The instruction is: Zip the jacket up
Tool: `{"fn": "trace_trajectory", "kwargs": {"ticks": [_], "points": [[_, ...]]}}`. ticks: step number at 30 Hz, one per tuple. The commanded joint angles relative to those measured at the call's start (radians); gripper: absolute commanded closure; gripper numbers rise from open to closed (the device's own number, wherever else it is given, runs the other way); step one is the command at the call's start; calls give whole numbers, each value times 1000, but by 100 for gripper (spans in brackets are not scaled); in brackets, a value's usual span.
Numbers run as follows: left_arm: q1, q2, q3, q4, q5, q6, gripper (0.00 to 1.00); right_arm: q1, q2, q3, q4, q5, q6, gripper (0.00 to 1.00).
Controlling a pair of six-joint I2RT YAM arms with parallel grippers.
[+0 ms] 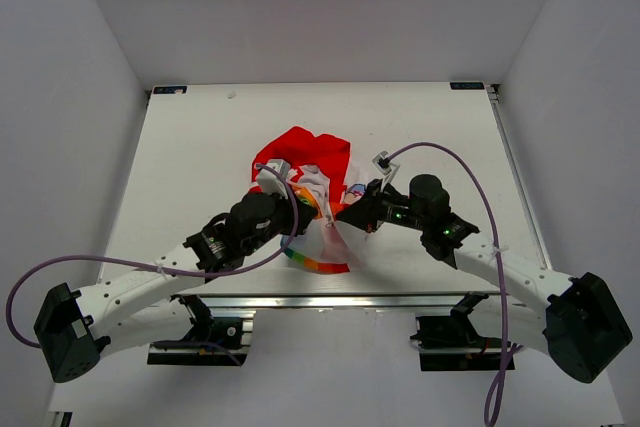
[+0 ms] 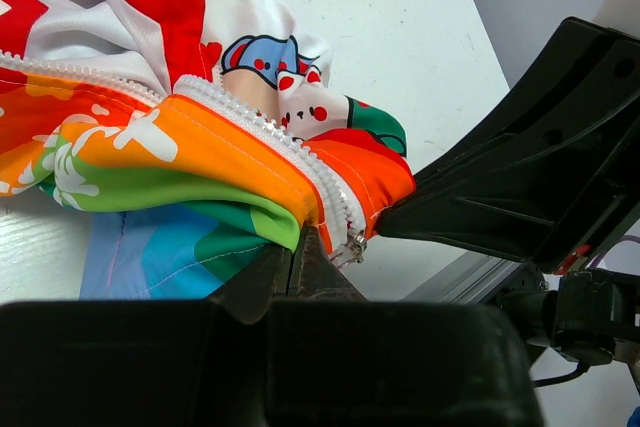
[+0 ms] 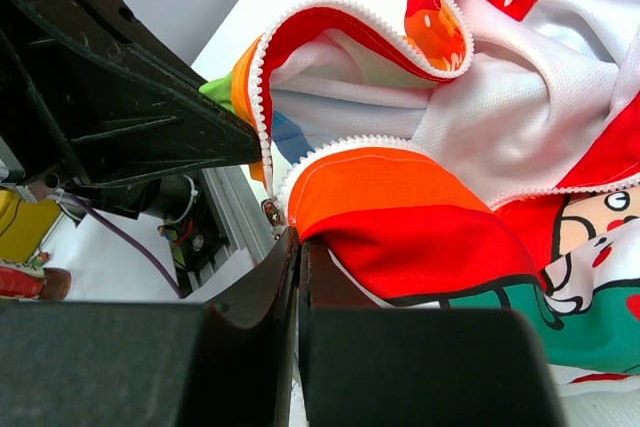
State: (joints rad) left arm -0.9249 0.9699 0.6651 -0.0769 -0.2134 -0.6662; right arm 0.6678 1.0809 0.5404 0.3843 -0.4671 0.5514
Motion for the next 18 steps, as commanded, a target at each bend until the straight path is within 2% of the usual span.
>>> {"fn": "trace_trajectory", "kwargs": {"ticks": [1, 18], "points": [[4, -25, -4, 23, -9, 7, 100, -5, -19, 16, 15, 1, 15, 100], [3, -14, -4, 37, 17, 7, 100, -4, -18, 23, 10, 1, 36, 100]]}}
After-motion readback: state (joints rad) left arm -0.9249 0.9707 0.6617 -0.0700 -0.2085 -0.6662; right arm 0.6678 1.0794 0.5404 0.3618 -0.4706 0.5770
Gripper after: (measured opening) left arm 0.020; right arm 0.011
